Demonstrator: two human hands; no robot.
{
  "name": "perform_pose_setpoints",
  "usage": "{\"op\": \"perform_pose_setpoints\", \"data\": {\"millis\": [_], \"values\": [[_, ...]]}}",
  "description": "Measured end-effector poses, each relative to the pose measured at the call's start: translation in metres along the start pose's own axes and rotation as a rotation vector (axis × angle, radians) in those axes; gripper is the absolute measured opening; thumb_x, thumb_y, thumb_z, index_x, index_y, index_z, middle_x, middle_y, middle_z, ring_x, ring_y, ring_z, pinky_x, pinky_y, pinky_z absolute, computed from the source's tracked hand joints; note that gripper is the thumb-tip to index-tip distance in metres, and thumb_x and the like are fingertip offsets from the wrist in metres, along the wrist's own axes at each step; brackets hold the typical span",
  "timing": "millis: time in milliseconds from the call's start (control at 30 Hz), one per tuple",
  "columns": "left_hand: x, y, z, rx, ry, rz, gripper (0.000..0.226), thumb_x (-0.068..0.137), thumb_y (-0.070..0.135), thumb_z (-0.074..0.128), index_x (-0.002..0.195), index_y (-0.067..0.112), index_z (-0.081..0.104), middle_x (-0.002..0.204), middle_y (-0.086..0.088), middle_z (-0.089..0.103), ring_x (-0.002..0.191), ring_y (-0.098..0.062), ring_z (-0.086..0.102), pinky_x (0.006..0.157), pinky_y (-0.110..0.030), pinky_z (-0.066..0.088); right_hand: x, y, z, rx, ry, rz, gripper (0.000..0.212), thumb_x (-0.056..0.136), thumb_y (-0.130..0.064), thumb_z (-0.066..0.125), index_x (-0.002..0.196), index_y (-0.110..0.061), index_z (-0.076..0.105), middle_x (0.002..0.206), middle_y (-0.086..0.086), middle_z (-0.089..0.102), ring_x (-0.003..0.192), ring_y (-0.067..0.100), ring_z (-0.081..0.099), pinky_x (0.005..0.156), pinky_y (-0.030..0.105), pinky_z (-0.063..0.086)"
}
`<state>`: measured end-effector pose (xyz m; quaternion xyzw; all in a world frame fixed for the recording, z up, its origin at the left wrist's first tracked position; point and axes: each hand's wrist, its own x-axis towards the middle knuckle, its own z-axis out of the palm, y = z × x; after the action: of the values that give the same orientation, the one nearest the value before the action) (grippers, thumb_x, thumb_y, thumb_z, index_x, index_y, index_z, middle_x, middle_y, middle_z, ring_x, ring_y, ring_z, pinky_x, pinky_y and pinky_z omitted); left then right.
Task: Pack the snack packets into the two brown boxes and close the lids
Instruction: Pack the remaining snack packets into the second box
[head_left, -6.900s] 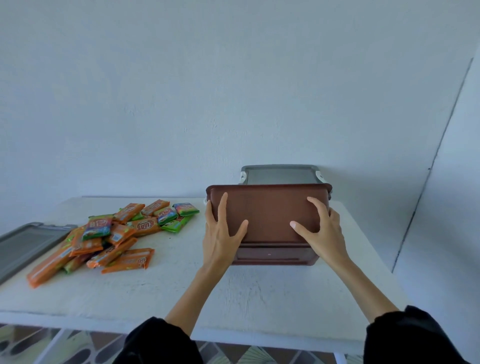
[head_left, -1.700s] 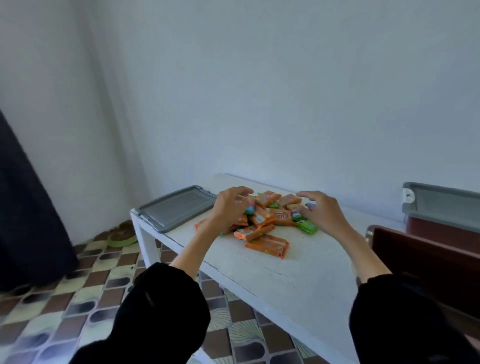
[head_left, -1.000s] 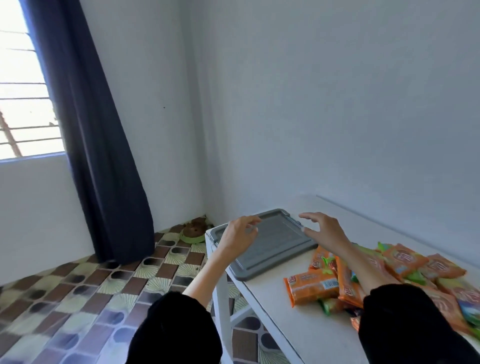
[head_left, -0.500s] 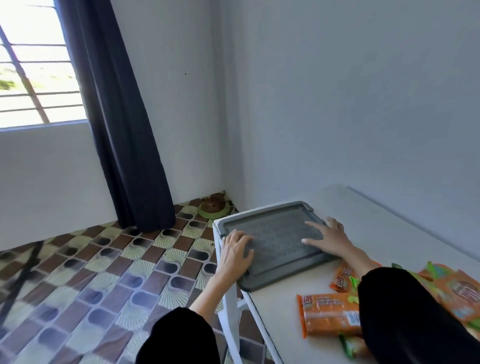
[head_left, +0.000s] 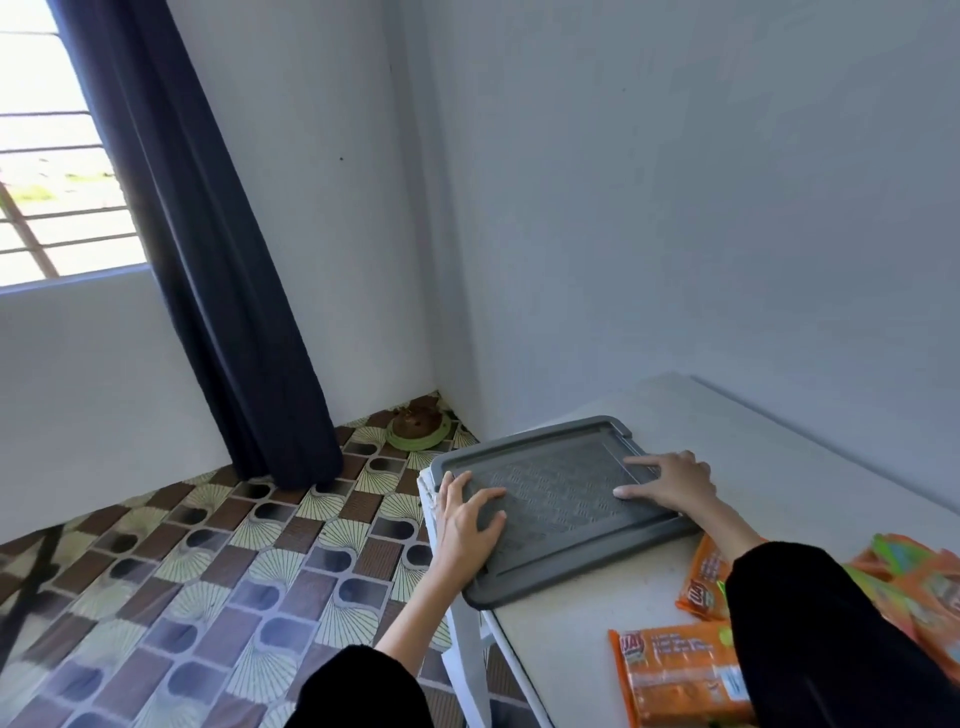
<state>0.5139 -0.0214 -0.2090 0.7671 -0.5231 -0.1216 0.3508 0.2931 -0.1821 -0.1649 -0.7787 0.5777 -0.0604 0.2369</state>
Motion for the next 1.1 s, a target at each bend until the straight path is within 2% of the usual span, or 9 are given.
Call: {"op": "perform_pose_setpoints", "data": {"millis": [100,233,333,433,500,567,633,933,1100], "values": [[-0.001,-0.003,-0.003,-0.081,0.063,-0.034,0.031,0.089,0.018,0.058,0.118,0.029,0.063,0.155,-0.013,0.008,0.145,-0.028,-0.005,0.117,-0.039,0.001,0.007,0.001,-0.001,0.043,0.016,0.002,0.056,0.060,-0.062,0.074,0.112,-0.048,0.060,0.127,0.004,0.054,0.126,0.031,0.036,0.095,0.038,0.033],[0.000,0.003,-0.006,-0.208,0.113,-0.134,0.030,0.088,0.020,0.062,0.115,0.034,0.063,0.156,-0.015,-0.010,0.144,-0.029,-0.015,0.118,-0.045,0.001,0.008,-0.004,-0.007,0.123,0.109,-0.049,0.056,0.062,-0.052,0.077,0.114,-0.048,0.059,0.118,0.011,0.056,0.123,0.033,0.038,0.093,0.039,0.034],[0.003,0.018,-0.012,-0.282,0.109,-0.147,0.031,0.088,0.024,0.061,0.116,0.037,0.061,0.157,-0.014,-0.010,0.145,-0.028,-0.012,0.118,-0.045,0.005,0.006,-0.001,-0.020,0.179,0.200,-0.119,0.062,0.059,-0.050,0.080,0.117,-0.047,0.058,0.098,0.013,0.060,0.104,0.031,0.052,0.088,0.038,0.038],[0.011,0.042,-0.016,-0.321,0.119,-0.079,0.032,0.089,0.021,0.061,0.119,0.031,0.060,0.157,-0.009,-0.011,0.145,-0.026,-0.004,0.115,-0.033,0.012,-0.008,0.007,-0.040,0.214,0.307,-0.170,0.064,0.059,-0.048,0.081,0.119,-0.043,0.059,0.083,0.005,0.045,0.085,0.021,0.045,0.076,0.032,0.032],[0.020,0.058,-0.014,-0.340,0.099,0.001,0.040,0.086,0.022,0.064,0.125,0.030,0.056,0.156,-0.007,-0.015,0.146,-0.025,-0.002,0.116,-0.034,0.015,-0.024,0.014,-0.056,0.245,0.382,-0.165,0.063,0.064,-0.041,0.080,0.123,-0.039,0.058,0.094,0.005,0.046,0.098,0.025,0.045,0.081,0.031,0.032],[0.031,0.077,-0.008,-0.324,0.056,0.062,0.055,0.081,0.027,0.070,0.131,0.032,0.050,0.155,-0.005,-0.018,0.146,-0.026,-0.001,0.117,-0.038,0.018,-0.043,0.025,-0.073,0.285,0.440,-0.143,0.060,0.070,-0.033,0.079,0.126,-0.035,0.056,0.117,0.010,0.046,0.117,0.028,0.036,0.095,0.032,0.031],[0.042,0.100,0.003,-0.269,0.009,0.128,0.069,0.075,0.036,0.074,0.137,0.036,0.042,0.155,-0.003,-0.022,0.146,-0.026,-0.001,0.117,-0.041,0.018,-0.064,0.040,-0.090,0.297,0.508,-0.122,0.060,0.073,-0.027,0.077,0.129,-0.032,0.054,0.126,0.014,0.039,0.122,0.029,0.030,0.100,0.030,0.027],[0.060,0.244,0.064,-0.236,-0.136,0.584,0.093,0.065,0.042,0.080,0.143,0.038,0.028,0.152,-0.008,-0.027,0.143,-0.028,-0.003,0.116,-0.039,0.012,-0.158,0.138,-0.151,0.288,0.852,0.087,0.059,0.077,-0.026,0.073,0.132,-0.030,0.050,0.128,0.012,0.033,0.123,0.027,0.027,0.098,0.023,0.024],[0.053,0.323,0.112,-0.274,-0.250,0.793,0.101,0.061,0.043,0.082,0.143,0.041,0.023,0.150,-0.008,-0.031,0.143,-0.030,-0.010,0.117,-0.040,0.009,-0.207,0.194,-0.171,0.244,1.008,0.235,0.061,0.078,-0.026,0.072,0.134,-0.026,0.049,0.130,0.015,0.033,0.125,0.029,0.026,0.102,0.028,0.025]]}}
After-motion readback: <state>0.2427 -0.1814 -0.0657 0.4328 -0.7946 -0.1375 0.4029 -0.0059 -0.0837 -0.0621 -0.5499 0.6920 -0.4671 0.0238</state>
